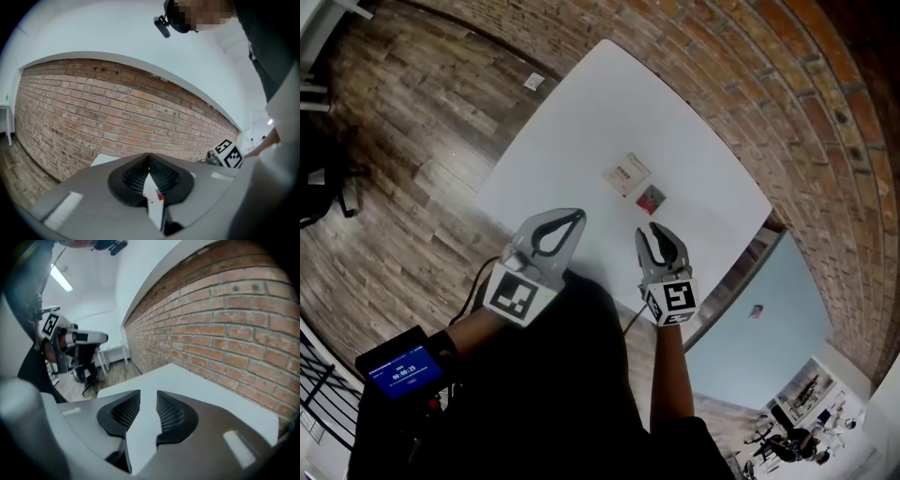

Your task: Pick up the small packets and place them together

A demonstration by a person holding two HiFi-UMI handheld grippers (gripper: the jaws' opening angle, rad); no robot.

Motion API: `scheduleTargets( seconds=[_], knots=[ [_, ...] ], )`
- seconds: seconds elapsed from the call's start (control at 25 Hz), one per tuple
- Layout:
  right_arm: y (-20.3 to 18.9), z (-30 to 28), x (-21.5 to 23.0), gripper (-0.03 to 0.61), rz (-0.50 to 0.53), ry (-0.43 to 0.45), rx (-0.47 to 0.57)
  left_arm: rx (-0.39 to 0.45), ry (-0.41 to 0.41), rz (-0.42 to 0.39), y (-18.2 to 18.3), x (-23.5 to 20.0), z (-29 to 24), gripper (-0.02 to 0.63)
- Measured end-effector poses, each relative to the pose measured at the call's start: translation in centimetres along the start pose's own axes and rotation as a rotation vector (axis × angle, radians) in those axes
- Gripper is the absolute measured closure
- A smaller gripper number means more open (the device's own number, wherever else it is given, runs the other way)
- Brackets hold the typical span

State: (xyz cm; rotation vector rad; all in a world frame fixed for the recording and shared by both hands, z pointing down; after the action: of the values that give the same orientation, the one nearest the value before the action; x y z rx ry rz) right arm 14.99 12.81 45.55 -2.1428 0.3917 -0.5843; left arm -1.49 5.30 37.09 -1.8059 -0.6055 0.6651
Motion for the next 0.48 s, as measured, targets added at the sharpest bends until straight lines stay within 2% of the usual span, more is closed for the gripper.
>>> scheduleTargets(
  seconds=[0.04,0.08,0.12,0.16,0.28,0.48],
  knots=[
    [1.1,0.7,-1.0,0.472,-0.025,-0.053,0.076,0.013,-0.021,-0.035,0.4,0.0,-0.1,0.614],
    [2.2,1.4,-1.9,0.517,-0.04,-0.108,0.147,0.025,-0.039,-0.052,0.8,0.0,-0.2,0.614],
    [3.4,2.0,-2.8,0.573,-0.046,-0.157,0.208,0.034,-0.054,-0.041,1.1,-0.1,-0.3,0.614],
    [4.6,2.4,-3.7,0.575,-0.045,-0.195,0.254,0.039,-0.068,-0.008,1.5,-0.2,-0.4,0.614],
    [7.5,3.6,-5.6,0.575,-0.006,-0.292,0.325,0.04,-0.097,0.09,2.3,-0.8,-0.4,0.614],
    [8.9,6.4,-7.0,0.577,0.032,-0.479,0.378,0.067,-0.139,0.08,3.2,-1.2,-0.7,0.614]
  ],
)
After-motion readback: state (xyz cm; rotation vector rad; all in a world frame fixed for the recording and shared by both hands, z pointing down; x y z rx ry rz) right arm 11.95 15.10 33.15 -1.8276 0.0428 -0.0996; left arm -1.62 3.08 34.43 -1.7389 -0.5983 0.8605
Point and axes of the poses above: the fingertips, and each gripper's own axes: z backward along the fingers, x to its right, y out of its top, the point moved 4 cm from there along z, backward along the fingers, and after that the axes turned 14 degrees about y, right-handed, at the moved point
